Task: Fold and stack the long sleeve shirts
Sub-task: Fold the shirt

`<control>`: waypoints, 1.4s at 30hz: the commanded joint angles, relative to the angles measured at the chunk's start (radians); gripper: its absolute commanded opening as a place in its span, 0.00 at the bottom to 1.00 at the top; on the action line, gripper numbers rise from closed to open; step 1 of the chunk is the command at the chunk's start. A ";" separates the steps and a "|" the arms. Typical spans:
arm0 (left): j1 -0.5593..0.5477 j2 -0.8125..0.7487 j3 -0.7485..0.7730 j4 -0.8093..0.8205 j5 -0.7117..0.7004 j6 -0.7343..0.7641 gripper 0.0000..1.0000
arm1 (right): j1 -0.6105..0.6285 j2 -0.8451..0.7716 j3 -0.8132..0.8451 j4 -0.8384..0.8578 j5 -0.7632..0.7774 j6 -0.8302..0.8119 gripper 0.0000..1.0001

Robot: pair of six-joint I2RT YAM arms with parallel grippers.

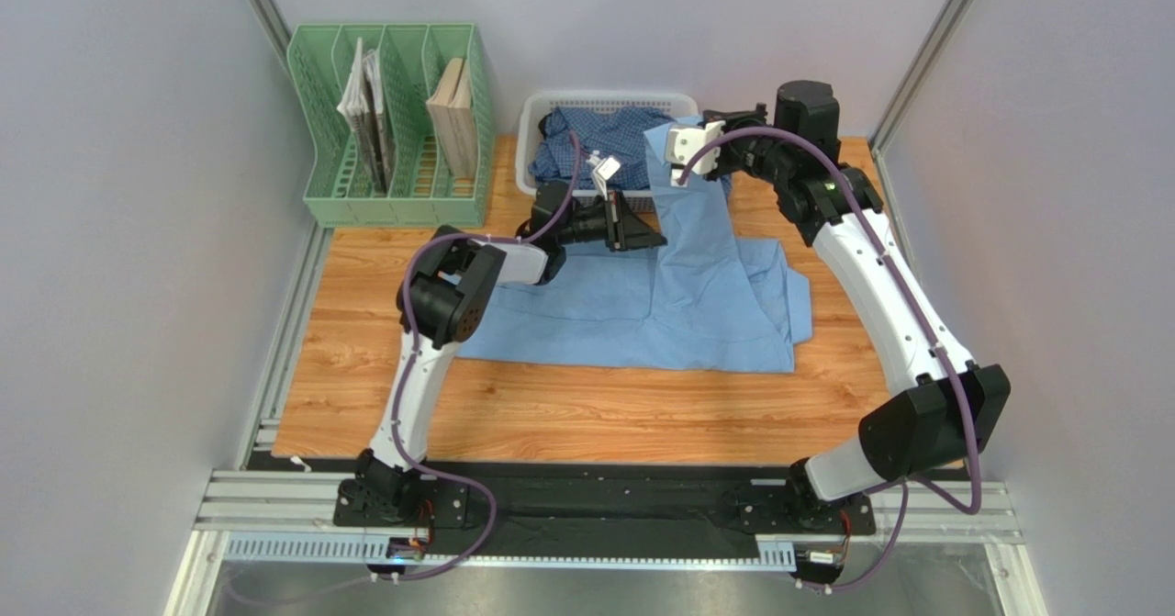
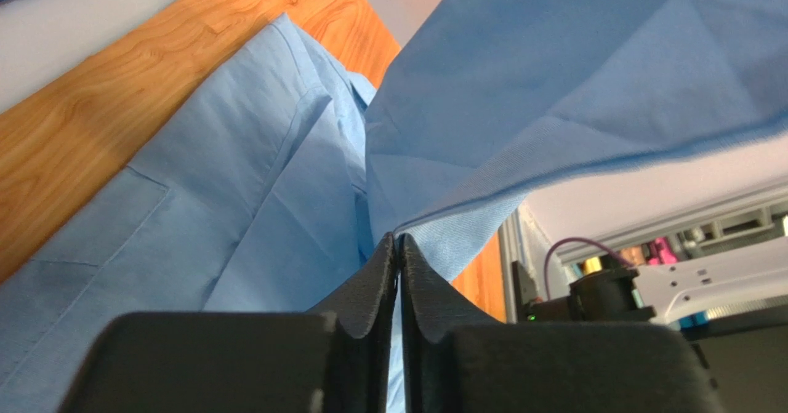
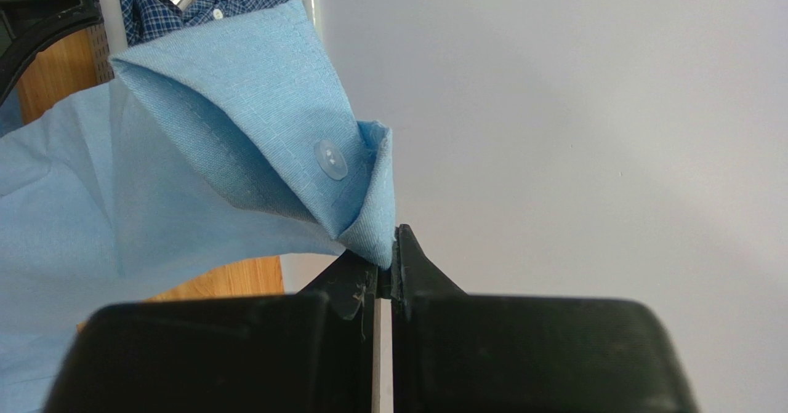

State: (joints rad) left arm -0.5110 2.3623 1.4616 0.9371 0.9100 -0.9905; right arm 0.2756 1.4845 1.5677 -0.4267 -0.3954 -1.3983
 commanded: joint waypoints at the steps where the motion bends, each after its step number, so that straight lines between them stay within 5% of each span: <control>1: -0.006 -0.053 0.003 0.040 0.010 0.059 0.00 | -0.007 -0.033 -0.018 0.045 -0.022 0.001 0.00; 10: -0.030 -0.253 -0.012 -0.675 -0.361 0.522 0.00 | -0.004 -0.015 -0.055 0.062 0.010 -0.014 0.00; 16: -0.063 -0.241 0.031 -0.778 -0.499 0.563 0.00 | 0.007 -0.012 -0.072 0.065 0.024 -0.021 0.00; 21: -0.057 -0.247 0.017 -0.742 -0.482 0.538 0.10 | 0.016 -0.026 -0.086 0.042 0.046 -0.027 0.00; 26: 0.014 -0.397 -0.105 -0.722 -0.364 0.524 0.40 | 0.079 -0.050 -0.080 -0.099 0.160 -0.013 0.00; 32: 0.150 -0.690 -0.227 -0.995 -0.274 0.673 0.54 | 0.220 -0.063 -0.097 -0.319 0.308 0.125 0.00; 34: 0.209 -0.779 -0.250 -1.118 -0.255 0.742 0.74 | 0.279 -0.049 -0.075 -0.412 0.326 0.188 0.00; 42: 0.432 -0.897 -0.283 -1.432 -0.099 0.836 0.80 | 0.448 0.227 0.135 -0.664 0.311 0.643 0.00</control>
State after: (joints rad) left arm -0.1738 1.4769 1.2240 -0.2893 0.6819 -0.2264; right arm 0.6743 1.5757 1.5826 -0.9539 -0.0864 -1.0630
